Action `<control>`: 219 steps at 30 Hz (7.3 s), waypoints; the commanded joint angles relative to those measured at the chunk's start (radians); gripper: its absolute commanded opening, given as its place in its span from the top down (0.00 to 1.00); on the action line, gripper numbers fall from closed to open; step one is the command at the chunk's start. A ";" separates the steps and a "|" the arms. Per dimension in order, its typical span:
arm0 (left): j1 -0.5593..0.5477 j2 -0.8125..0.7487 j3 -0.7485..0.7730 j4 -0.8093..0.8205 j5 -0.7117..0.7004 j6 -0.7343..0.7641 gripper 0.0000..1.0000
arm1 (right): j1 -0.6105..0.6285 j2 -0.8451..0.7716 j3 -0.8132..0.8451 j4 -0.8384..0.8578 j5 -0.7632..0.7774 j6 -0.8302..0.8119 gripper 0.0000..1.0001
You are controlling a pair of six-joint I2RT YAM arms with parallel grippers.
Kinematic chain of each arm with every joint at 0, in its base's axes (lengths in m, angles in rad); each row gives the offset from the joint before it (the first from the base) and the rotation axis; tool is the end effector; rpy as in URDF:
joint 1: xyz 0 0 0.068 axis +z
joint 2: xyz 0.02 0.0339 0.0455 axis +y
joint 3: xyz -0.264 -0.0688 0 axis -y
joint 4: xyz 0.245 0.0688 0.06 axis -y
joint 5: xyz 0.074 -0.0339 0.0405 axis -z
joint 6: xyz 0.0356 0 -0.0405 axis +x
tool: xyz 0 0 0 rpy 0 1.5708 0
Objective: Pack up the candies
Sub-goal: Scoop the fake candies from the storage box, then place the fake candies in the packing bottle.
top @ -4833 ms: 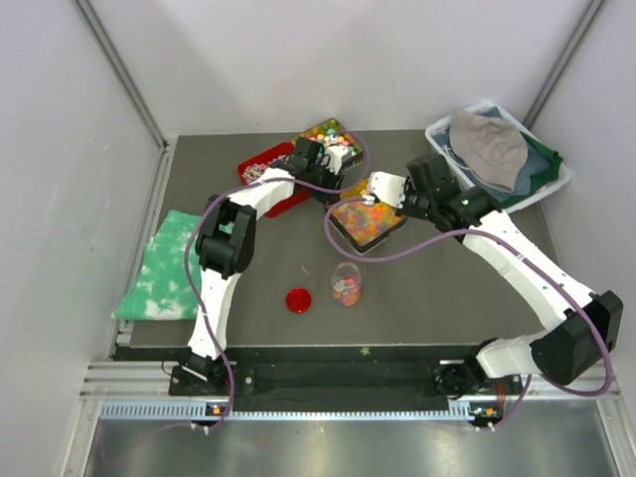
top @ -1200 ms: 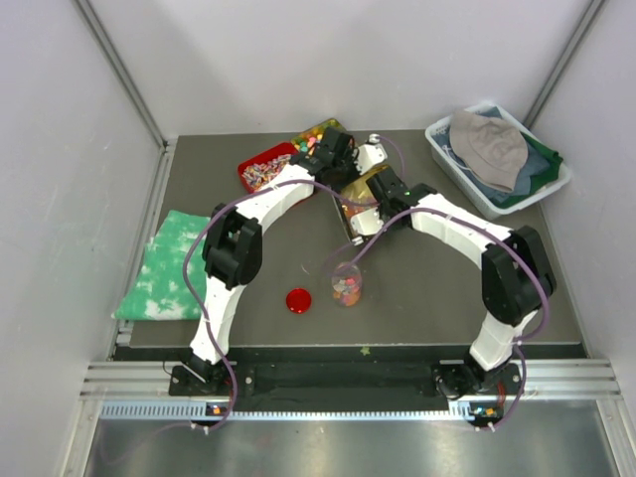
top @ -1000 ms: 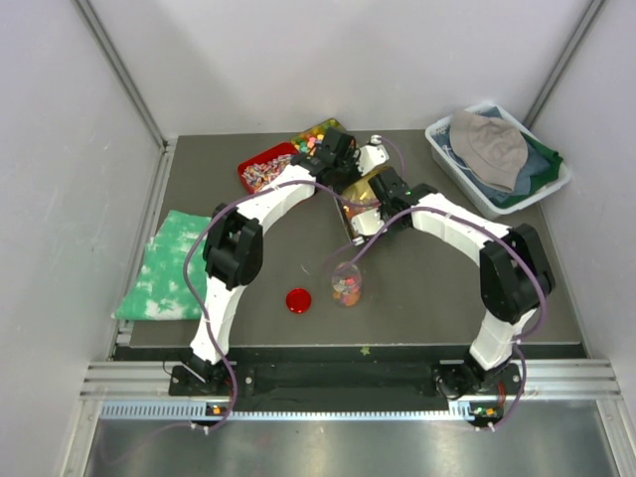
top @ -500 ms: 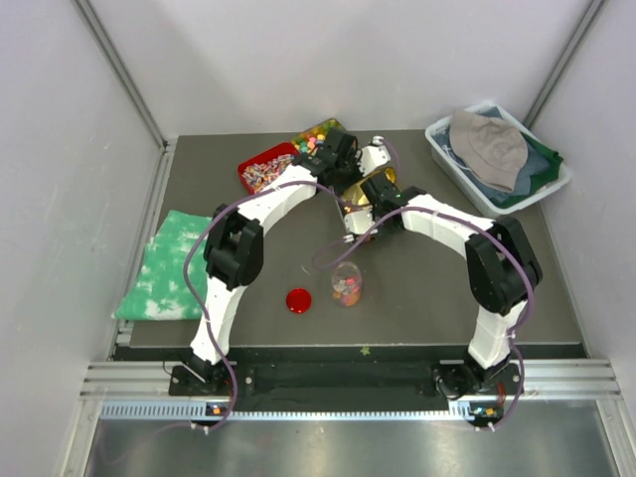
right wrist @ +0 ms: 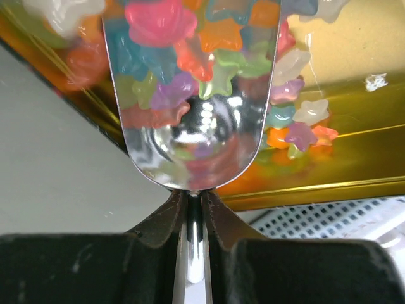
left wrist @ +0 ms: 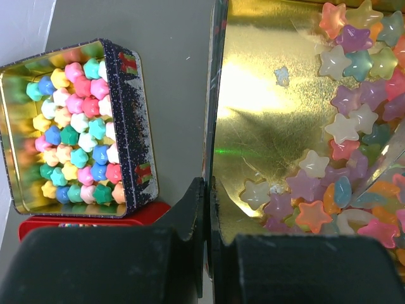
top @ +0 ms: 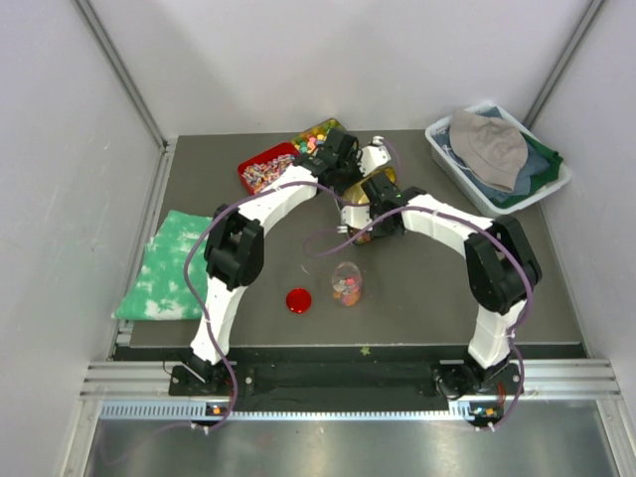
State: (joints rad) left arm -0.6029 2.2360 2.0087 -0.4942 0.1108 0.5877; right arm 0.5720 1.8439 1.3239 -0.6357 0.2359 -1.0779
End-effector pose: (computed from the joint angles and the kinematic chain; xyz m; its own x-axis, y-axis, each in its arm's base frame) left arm 0.4239 -0.2966 0.2522 -0.1024 0.7395 -0.6653 0.8276 0.4345 0.3555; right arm 0.3219 0.1973 0.1987 0.0298 -0.9996 -0.0024 -0.8894 -0.0254 -0.4565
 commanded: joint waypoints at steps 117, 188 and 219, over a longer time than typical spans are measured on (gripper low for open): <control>0.244 -0.472 -0.547 -0.026 0.494 -0.290 0.01 | 0.232 -0.621 -0.051 -0.466 -0.087 0.197 1.00; 0.279 -0.480 -0.607 -0.003 0.498 -0.290 0.01 | 0.460 -0.474 0.015 -0.484 0.258 0.058 1.00; 0.284 -0.478 -0.610 -0.003 0.507 -0.287 0.01 | 0.483 -0.462 0.021 -0.484 0.319 0.013 1.00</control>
State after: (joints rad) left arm -0.3233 1.8015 1.3964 -0.5171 0.5873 0.2871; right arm 1.0321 1.3781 1.2926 -1.1271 0.5205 -1.0519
